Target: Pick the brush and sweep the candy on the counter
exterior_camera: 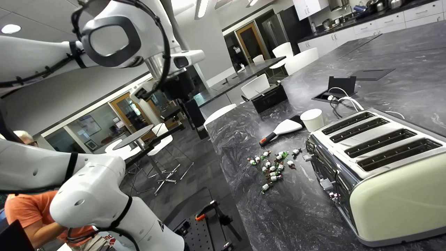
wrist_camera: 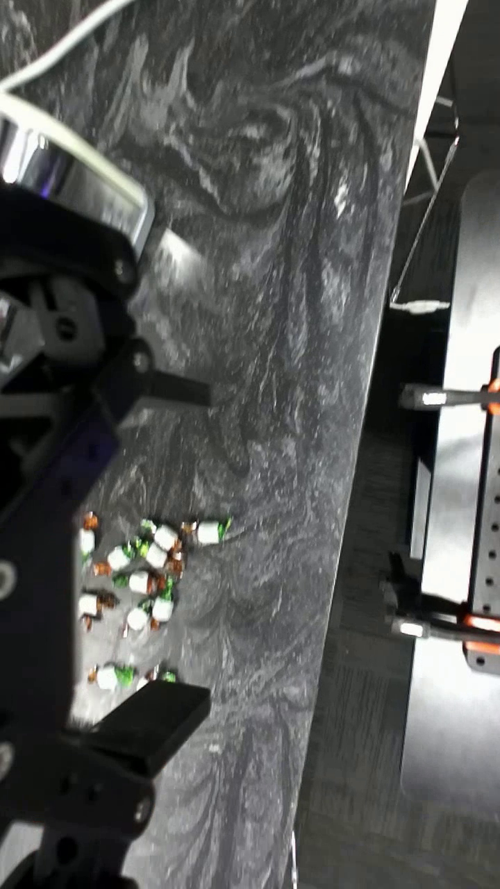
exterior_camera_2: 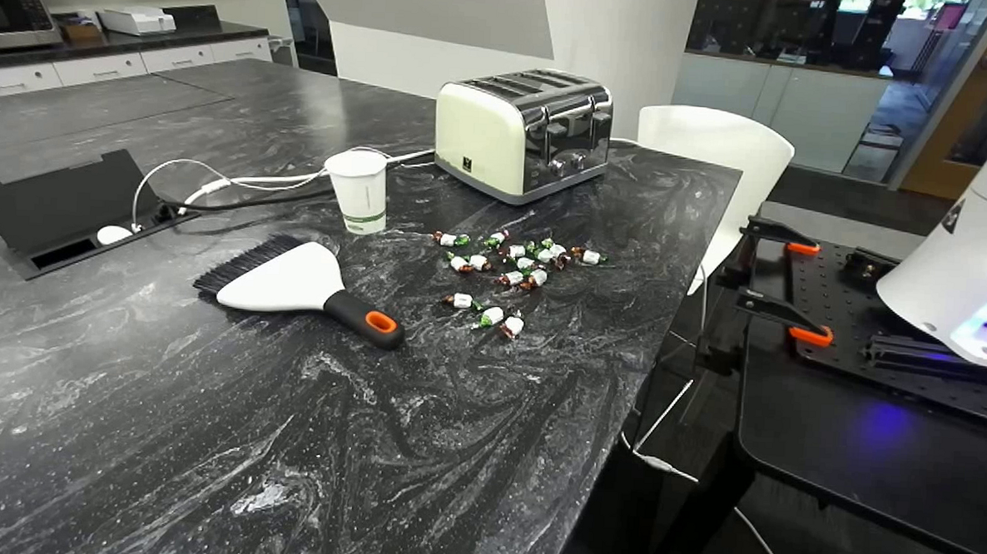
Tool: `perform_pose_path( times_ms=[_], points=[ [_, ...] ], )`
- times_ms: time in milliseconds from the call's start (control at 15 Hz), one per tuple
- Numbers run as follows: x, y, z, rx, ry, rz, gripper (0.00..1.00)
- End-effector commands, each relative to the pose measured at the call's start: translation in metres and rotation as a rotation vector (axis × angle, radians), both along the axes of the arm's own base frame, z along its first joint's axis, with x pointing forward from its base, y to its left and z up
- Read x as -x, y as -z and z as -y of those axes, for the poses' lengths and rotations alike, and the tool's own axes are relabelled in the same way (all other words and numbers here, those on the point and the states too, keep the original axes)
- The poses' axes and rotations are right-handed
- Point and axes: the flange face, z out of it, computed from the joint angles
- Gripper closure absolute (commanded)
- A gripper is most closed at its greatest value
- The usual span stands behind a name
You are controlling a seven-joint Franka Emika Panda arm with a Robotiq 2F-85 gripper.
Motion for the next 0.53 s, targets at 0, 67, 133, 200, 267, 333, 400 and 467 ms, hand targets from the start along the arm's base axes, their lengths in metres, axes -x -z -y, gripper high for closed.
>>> perform_pose_path(
  times_ms=[0, 67, 133, 200, 267, 333, 400, 467],
  points=[
    [0.002, 0.016, -0.09, -0.063, -0.034, 0.075, 0.0],
    [-0.002, 0.021, -0.118, -0.064, -0.032, 0.127, 0.0],
    [-0.006, 0.027, -0.147, -0.064, -0.024, 0.184, 0.0],
    [-0.008, 0.027, -0.176, -0.066, -0.012, 0.239, 0.0],
    [-0.01, 0.028, -0.203, -0.063, -0.006, 0.299, 0.0],
    [-0.014, 0.035, -0.227, -0.055, -0.003, 0.35, 0.0],
    [-0.018, 0.041, -0.252, -0.059, 0.001, 0.395, 0.0],
    [-0.023, 0.049, -0.274, -0.061, 0.003, 0.435, 0.0]
  ],
)
